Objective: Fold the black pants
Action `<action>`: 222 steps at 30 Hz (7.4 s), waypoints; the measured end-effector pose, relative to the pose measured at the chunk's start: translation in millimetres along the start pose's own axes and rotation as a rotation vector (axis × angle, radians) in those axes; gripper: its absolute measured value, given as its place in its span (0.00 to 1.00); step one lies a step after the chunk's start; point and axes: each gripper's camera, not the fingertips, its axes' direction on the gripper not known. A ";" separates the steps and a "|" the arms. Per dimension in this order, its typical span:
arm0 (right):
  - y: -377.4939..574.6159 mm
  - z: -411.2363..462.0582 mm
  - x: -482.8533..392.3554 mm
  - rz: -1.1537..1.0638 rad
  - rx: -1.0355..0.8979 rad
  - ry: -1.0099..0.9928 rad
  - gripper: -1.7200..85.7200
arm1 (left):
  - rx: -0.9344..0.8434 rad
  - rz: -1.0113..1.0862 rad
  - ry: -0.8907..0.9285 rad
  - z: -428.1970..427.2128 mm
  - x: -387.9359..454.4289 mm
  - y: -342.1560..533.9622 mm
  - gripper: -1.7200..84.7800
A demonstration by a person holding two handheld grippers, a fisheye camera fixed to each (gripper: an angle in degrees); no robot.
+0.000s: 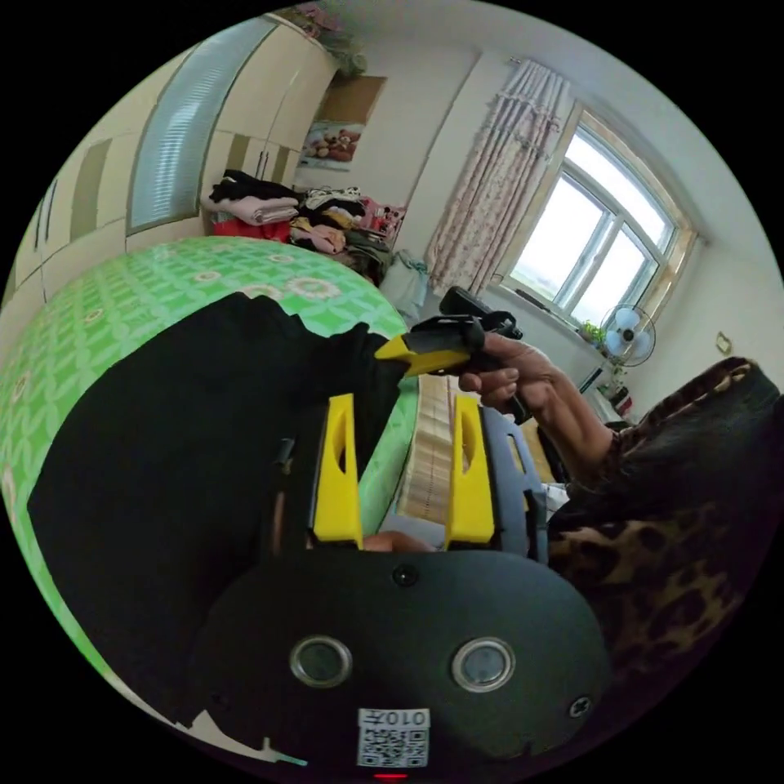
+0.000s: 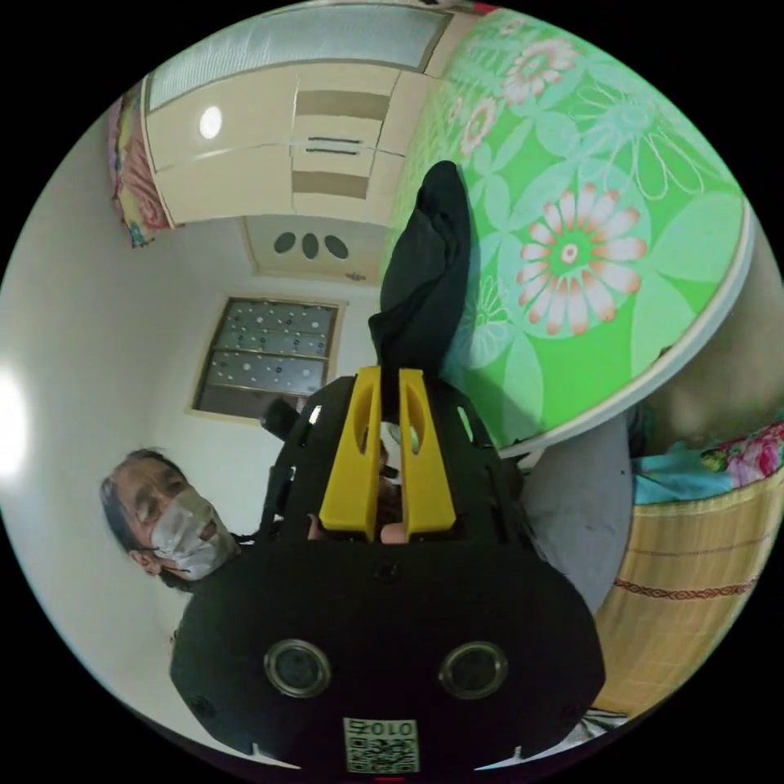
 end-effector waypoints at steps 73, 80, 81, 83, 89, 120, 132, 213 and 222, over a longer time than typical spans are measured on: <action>30.3 12.5 -9.8 0.024 -0.074 0.157 0.09 | 0.103 -0.677 -0.025 -224.3 -211.8 -13.1 0.20; 32.9 3.4 -2.7 -0.001 -0.064 0.158 0.09 | 0.045 -0.784 0.059 -225.5 -261.2 -45.3 0.22; 32.1 2.2 -0.9 -0.003 -0.064 0.149 0.09 | 0.044 -0.791 0.067 -226.1 -263.2 -48.8 0.22; 29.7 1.3 2.5 -0.011 -0.072 0.131 0.09 | 0.017 -0.818 0.086 -223.6 -269.9 -63.6 0.20; 25.2 -1.0 15.5 -0.041 -0.073 0.090 0.09 | -0.021 -0.847 0.151 -209.1 -284.0 -97.8 0.17; -154.9 106.9 77.4 0.109 -0.189 0.265 0.09 | 0.067 -0.890 0.328 -325.0 -411.7 -170.7 0.02; -271.4 218.1 85.5 0.230 -0.341 0.384 0.09 | 0.002 -1.064 0.168 -434.9 -455.6 -185.7 0.02; -320.5 1475.8 963.8 -0.231 -1.730 0.361 0.09 | 1.342 -1.902 -0.495 -804.1 -172.2 486.8 0.03; -182.2 1617.5 1033.9 -0.265 -1.888 0.418 0.09 | 1.539 -1.923 -0.534 -773.5 -98.1 610.0 0.02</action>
